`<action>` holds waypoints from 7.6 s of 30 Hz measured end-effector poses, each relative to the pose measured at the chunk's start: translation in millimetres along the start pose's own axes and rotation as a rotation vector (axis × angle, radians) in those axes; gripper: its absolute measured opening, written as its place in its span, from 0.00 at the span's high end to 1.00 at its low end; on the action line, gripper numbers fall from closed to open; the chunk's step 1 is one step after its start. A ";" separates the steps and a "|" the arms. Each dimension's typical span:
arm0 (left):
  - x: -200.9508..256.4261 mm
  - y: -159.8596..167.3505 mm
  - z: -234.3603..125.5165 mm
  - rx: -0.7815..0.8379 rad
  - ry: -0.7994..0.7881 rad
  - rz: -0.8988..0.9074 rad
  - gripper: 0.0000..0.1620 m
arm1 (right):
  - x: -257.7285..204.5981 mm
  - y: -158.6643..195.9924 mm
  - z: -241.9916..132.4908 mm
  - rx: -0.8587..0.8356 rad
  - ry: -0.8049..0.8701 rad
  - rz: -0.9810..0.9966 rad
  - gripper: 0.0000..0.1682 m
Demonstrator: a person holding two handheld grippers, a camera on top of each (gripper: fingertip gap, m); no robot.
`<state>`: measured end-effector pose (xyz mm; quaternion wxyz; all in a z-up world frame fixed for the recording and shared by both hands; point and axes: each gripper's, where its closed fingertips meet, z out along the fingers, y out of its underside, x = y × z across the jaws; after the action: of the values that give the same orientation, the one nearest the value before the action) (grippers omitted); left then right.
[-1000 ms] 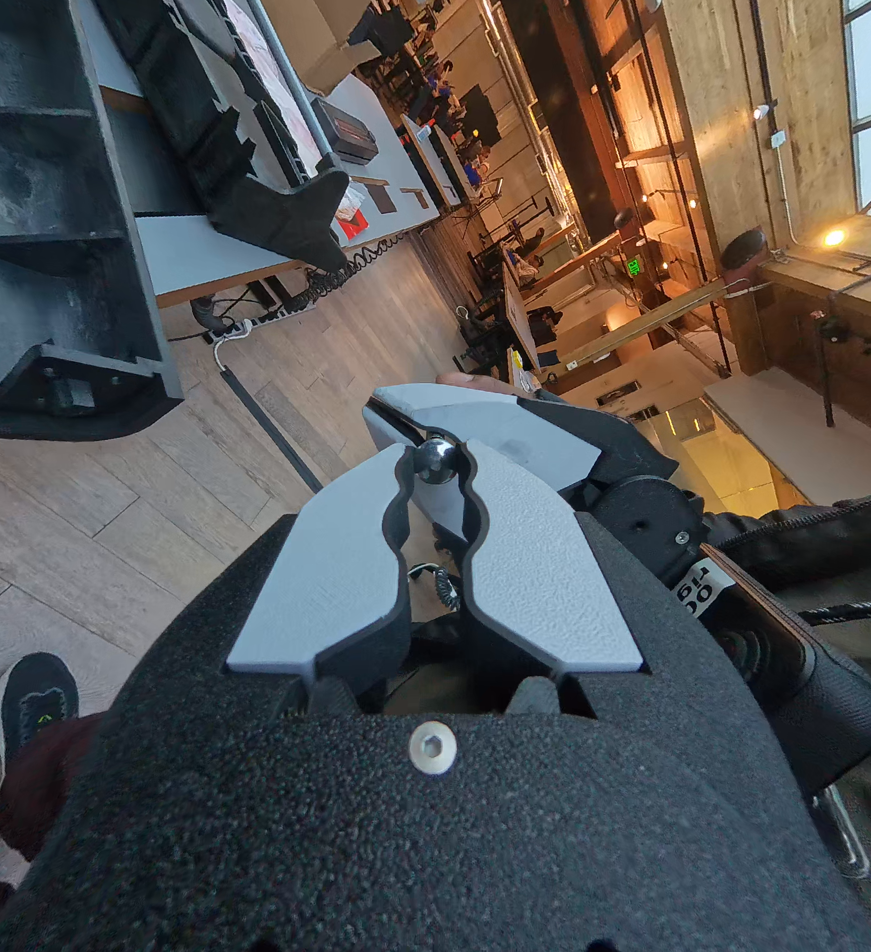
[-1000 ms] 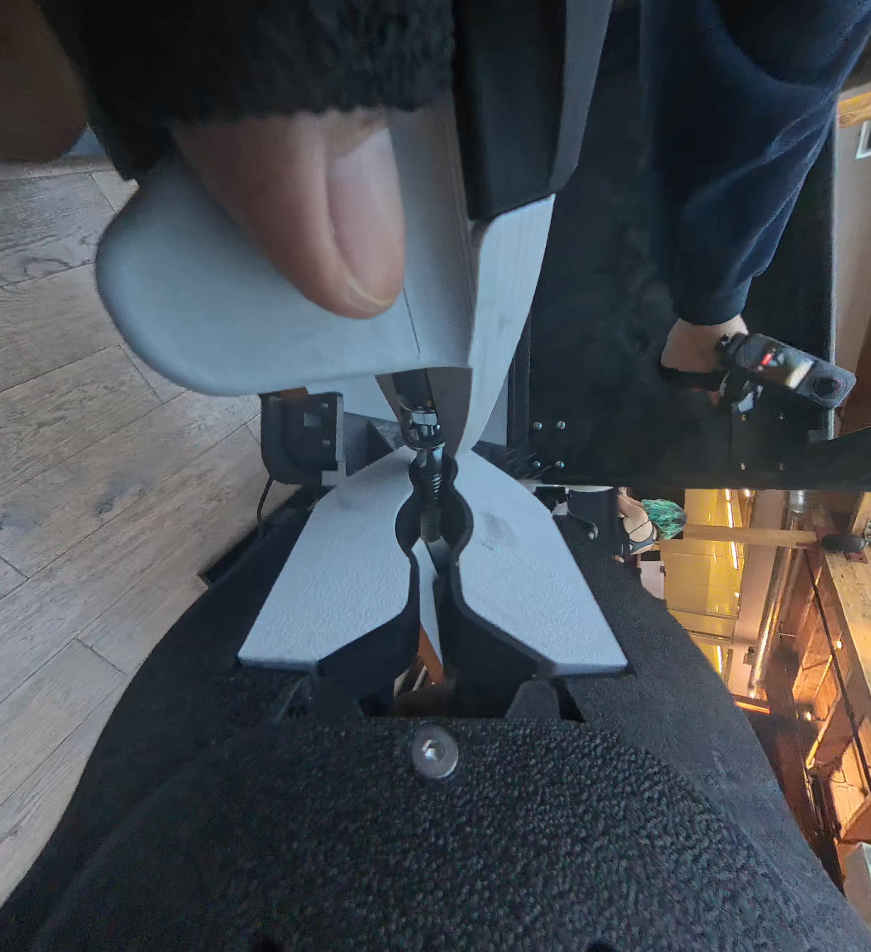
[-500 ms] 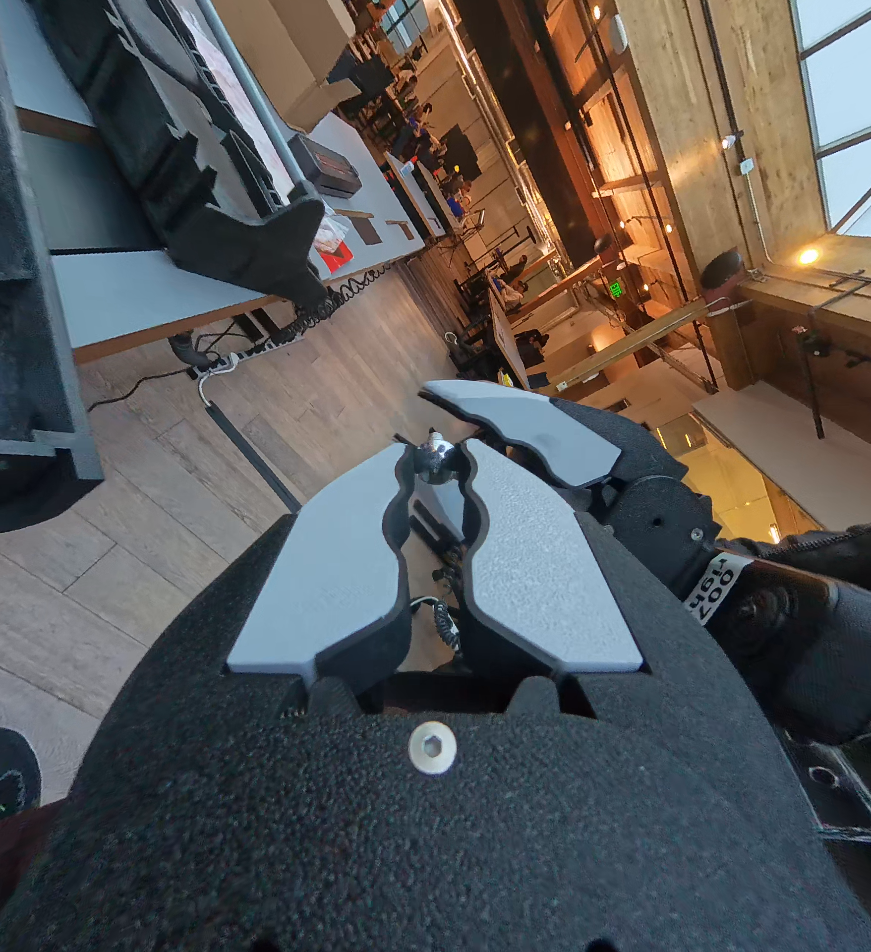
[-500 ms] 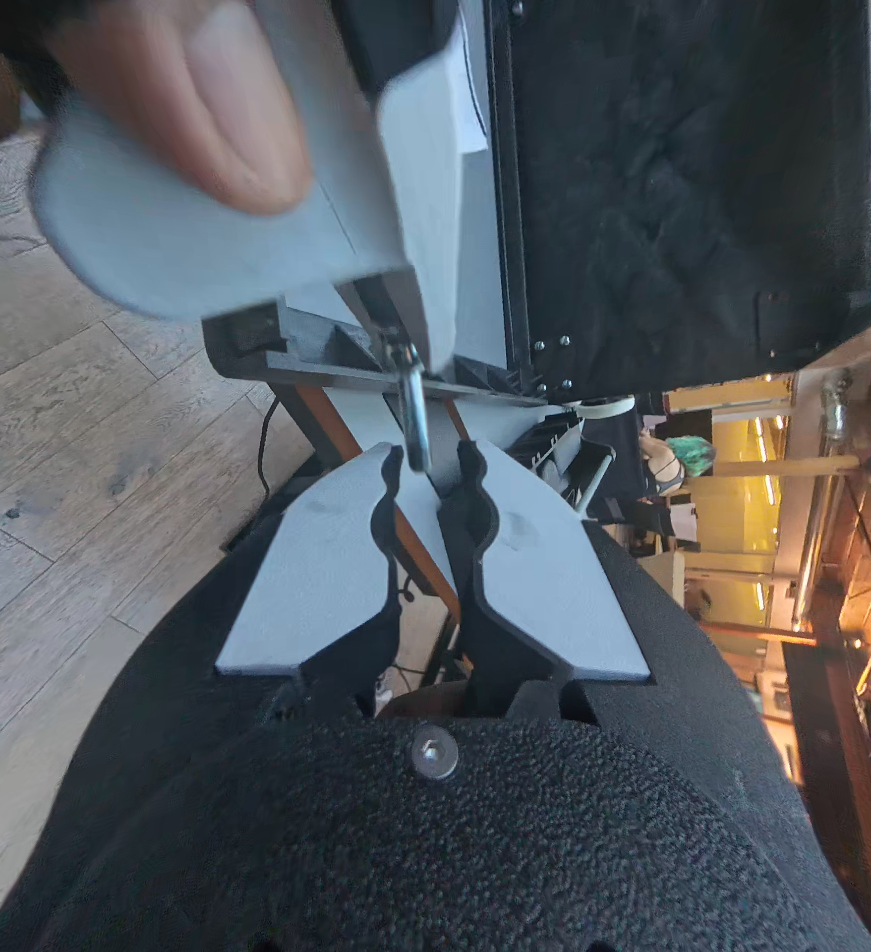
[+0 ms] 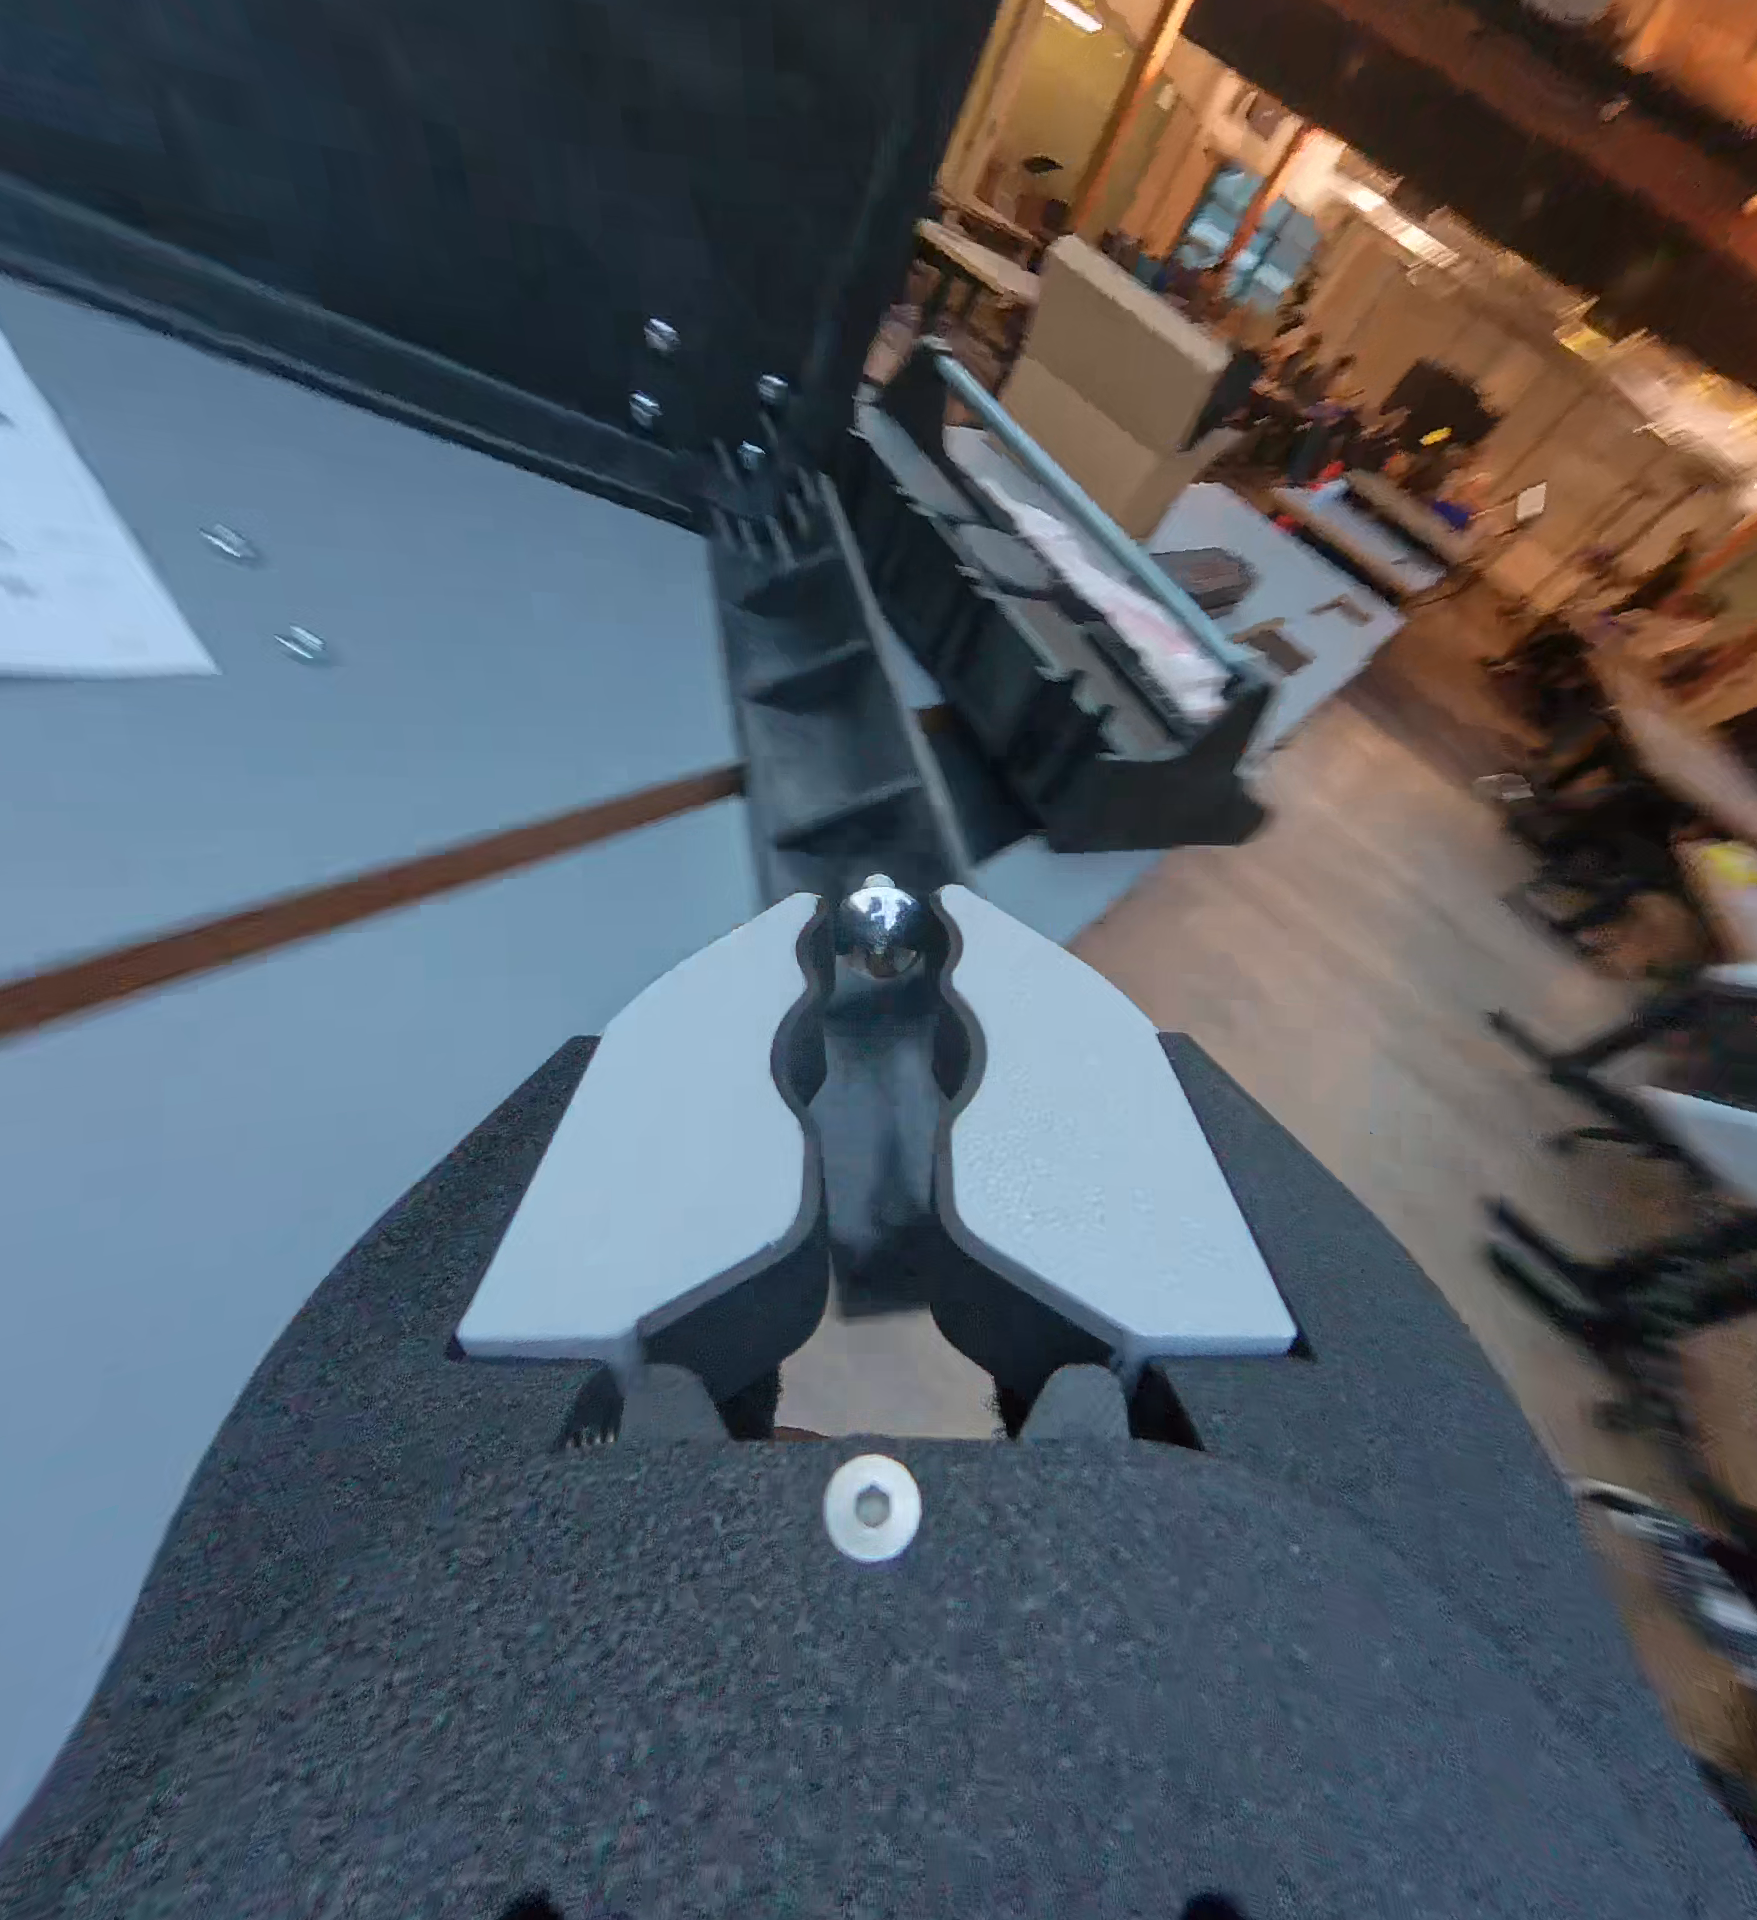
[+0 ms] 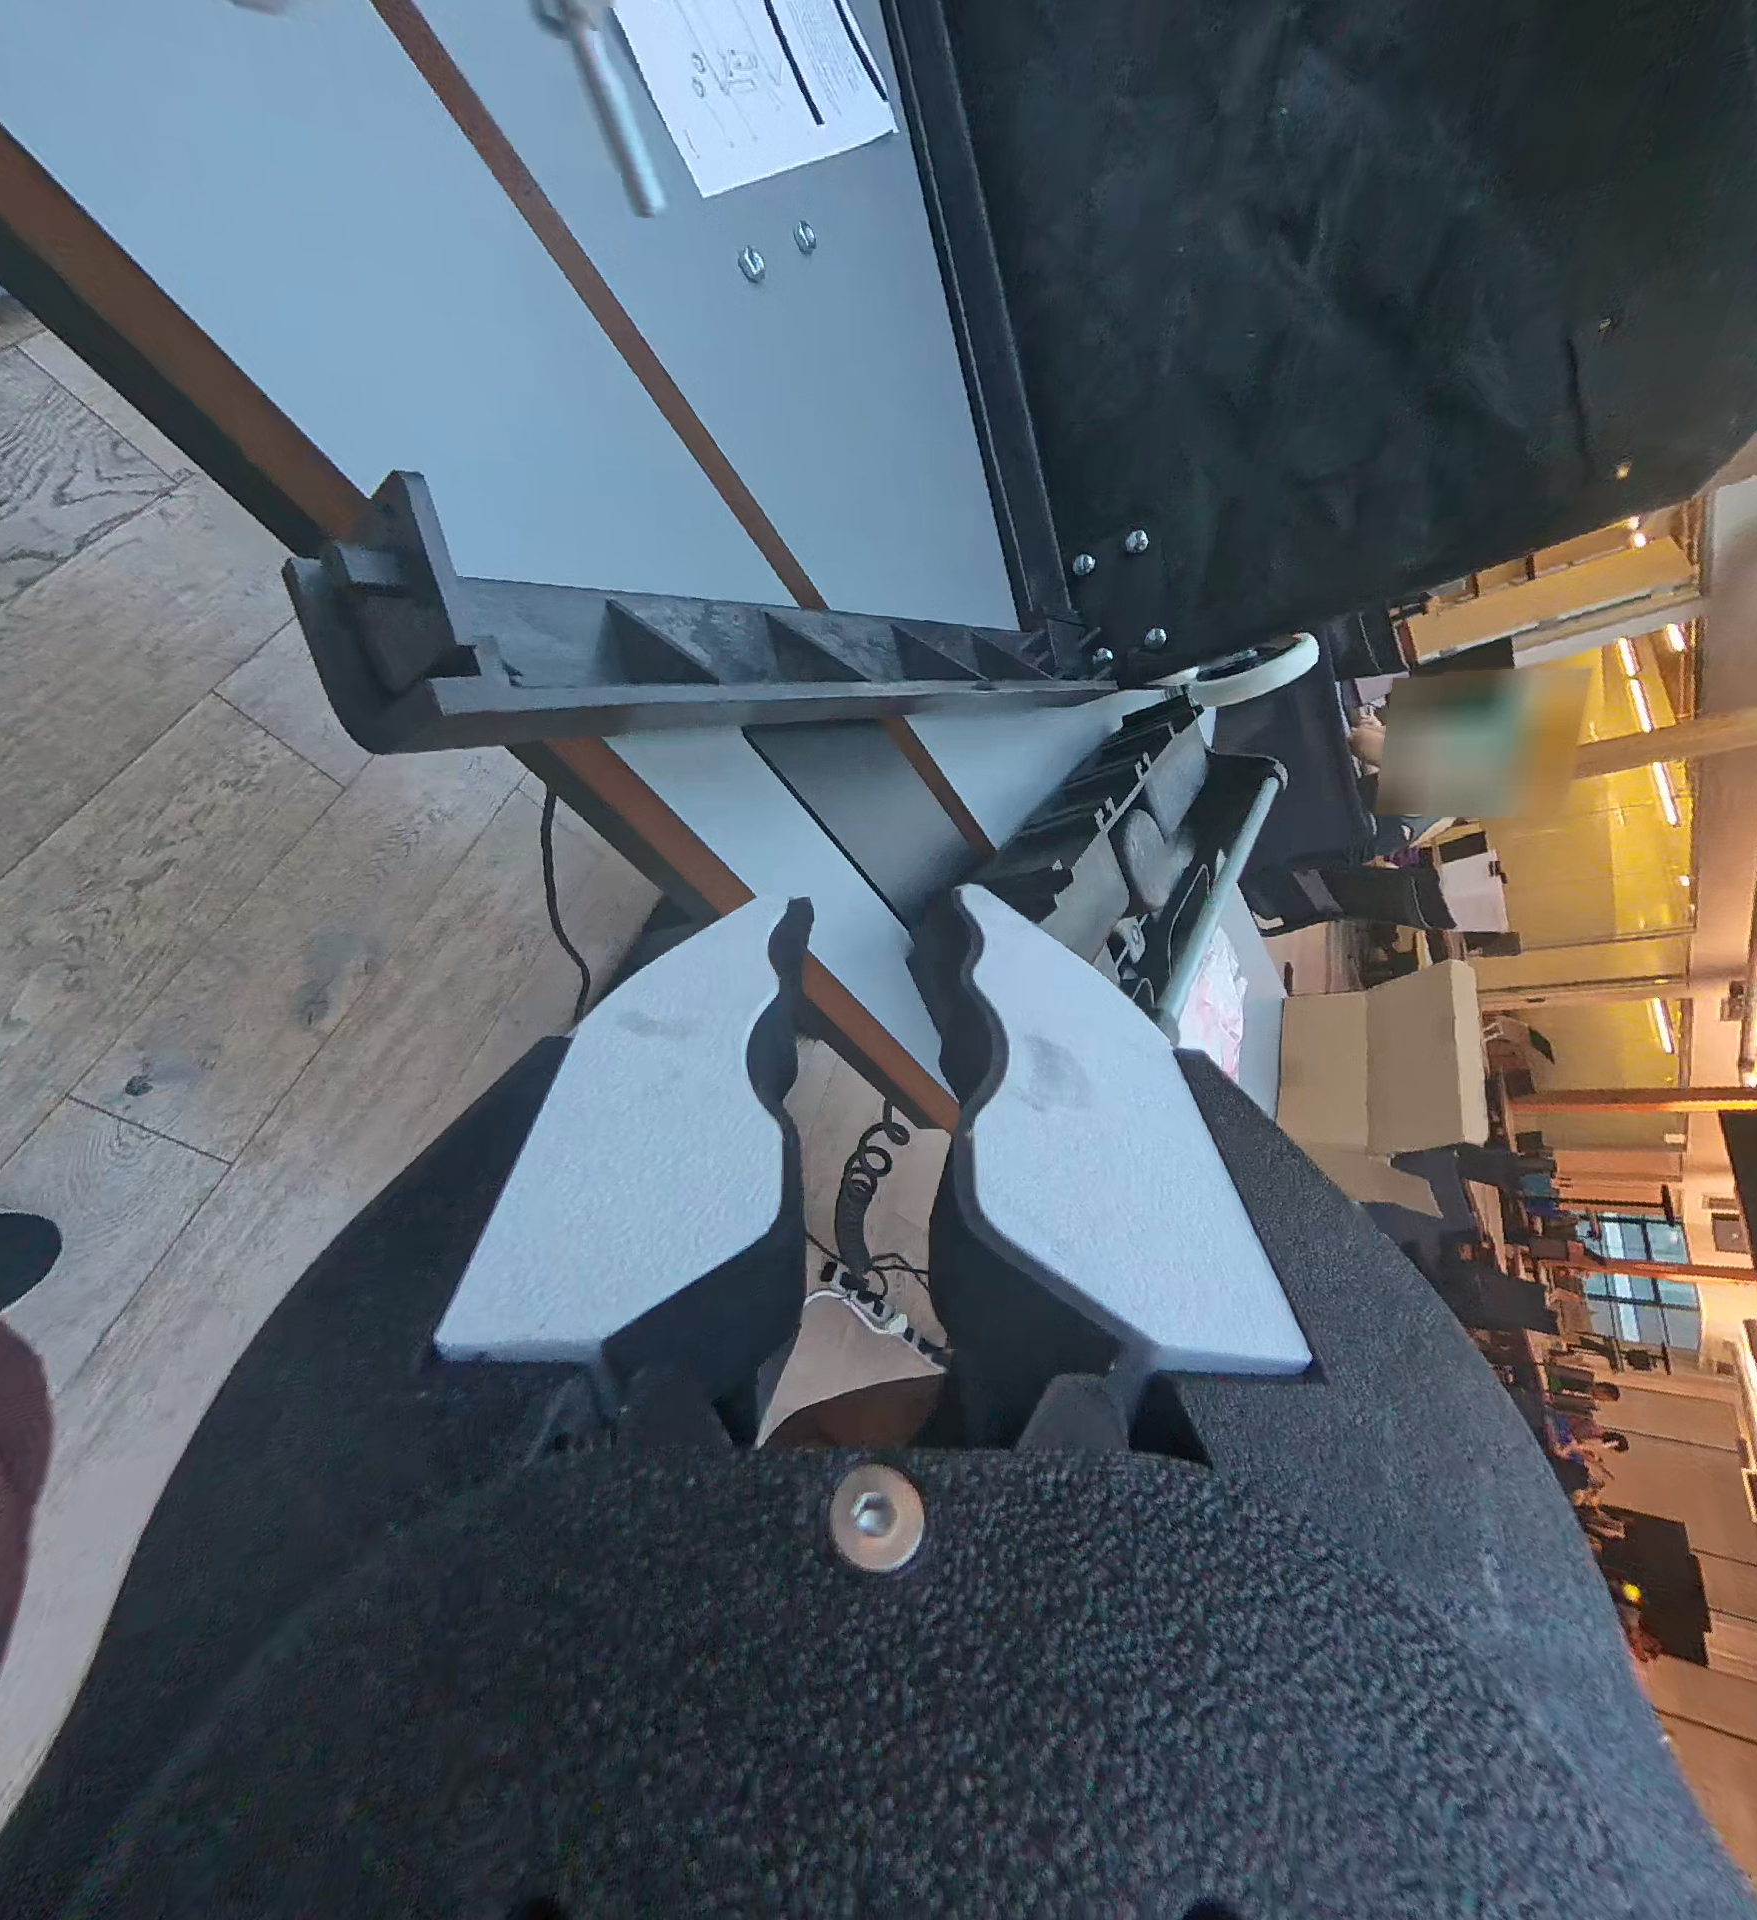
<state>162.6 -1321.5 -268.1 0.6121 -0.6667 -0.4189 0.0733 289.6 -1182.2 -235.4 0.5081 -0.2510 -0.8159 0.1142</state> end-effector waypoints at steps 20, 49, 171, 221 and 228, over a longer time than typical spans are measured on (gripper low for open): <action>-261.8 -5.9 127.6 -0.342 -0.764 0.888 0.90 | 43.1 38.5 91.2 0.186 -0.147 -0.040 0.88; -249.3 -23.5 89.8 -0.190 -0.592 0.282 0.68 | 45.4 32.0 101.1 0.068 -0.202 0.064 0.85; -4.6 -424.6 369.6 -0.078 0.130 1.266 0.75 | 518.7 -69.3 454.3 0.199 -0.713 0.524 0.98; -30.1 -417.3 394.5 -0.347 0.030 1.347 0.84 | 503.3 -84.8 443.4 -0.063 -1.219 0.510 0.74; -29.8 -416.5 393.6 -0.351 0.034 1.346 0.84 | 492.1 -92.9 432.2 -0.058 -1.323 0.547 0.79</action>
<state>-292.0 -1085.6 -9.3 0.3231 -0.8715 0.0895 0.3578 -296.7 -972.6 -12.3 -0.1468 -0.3379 -0.8636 0.3441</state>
